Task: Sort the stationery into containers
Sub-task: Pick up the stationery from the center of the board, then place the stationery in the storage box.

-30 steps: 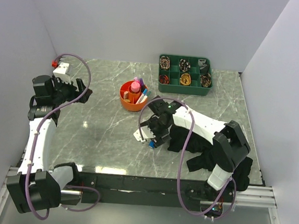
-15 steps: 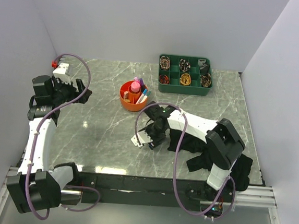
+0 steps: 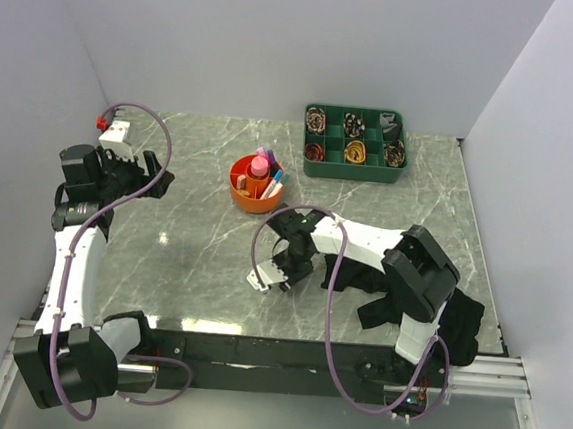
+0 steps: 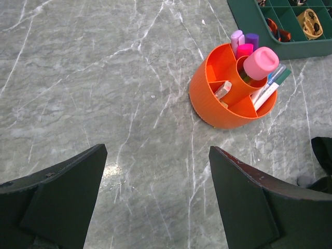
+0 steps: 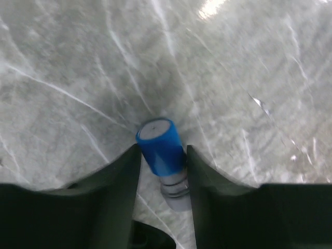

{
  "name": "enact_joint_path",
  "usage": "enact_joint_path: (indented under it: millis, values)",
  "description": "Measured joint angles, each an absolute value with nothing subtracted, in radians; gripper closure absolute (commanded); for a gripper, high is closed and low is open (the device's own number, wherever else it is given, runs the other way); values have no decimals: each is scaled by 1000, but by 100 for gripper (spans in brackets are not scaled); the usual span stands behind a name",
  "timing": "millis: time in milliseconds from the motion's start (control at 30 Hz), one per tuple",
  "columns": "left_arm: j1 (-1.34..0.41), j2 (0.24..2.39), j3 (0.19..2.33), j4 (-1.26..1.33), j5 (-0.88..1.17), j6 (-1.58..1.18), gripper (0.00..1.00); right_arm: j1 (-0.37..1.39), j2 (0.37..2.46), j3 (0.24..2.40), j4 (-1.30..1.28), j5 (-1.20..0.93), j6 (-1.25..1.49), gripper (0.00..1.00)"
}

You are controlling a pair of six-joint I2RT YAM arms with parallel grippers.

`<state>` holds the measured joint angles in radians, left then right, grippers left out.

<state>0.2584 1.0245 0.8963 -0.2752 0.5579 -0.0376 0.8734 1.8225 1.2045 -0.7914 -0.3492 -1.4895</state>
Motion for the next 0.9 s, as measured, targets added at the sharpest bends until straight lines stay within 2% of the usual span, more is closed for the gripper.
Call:
enact_joint_path:
  millis: [33, 67, 133, 333, 467, 600, 733, 900]
  values:
    - [258, 1024, 896, -276, 558, -38, 13, 879, 1824, 1203, -792, -348, -1488, 79]
    - [258, 1024, 896, -275, 558, -38, 13, 883, 1824, 1203, -792, -348, -1482, 92]
    - [258, 1024, 896, -275, 559, -38, 13, 889, 1825, 1209, -797, -349, -1471, 100]
    - [259, 1034, 896, -274, 569, -44, 14, 877, 1855, 1381, -905, -397, -1377, 100]
    - [259, 1066, 896, -273, 582, -47, 14, 813, 1913, 1731, -958, -536, -1209, 100]
    - [259, 1091, 896, -273, 588, -48, 14, 712, 2006, 2033, -862, -702, -917, 100]
    - [259, 1099, 896, -273, 598, -61, 15, 646, 2064, 2092, -717, -779, -637, 100]
    - [259, 1101, 890, -273, 608, -77, 15, 661, 2192, 2141, -575, -776, -423, 100]
